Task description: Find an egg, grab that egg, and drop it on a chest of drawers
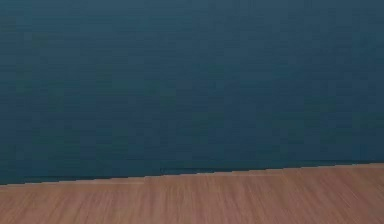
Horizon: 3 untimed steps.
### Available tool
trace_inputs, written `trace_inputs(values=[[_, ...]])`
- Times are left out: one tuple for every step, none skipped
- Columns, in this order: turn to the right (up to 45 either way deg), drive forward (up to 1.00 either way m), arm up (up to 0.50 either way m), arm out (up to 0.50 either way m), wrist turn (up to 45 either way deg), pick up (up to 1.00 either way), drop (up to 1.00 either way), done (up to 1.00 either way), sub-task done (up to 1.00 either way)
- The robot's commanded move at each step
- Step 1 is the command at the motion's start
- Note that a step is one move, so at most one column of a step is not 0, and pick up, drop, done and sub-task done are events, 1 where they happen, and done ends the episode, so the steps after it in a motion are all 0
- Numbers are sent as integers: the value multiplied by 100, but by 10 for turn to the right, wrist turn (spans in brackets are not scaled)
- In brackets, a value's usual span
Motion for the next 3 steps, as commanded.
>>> trace_inputs(values=[[-60,0,0,0,0,0,0,0,0],[0,30,0,0,0,0,0,0,0],[-450,0,0,0,0,0,0,0,0]])
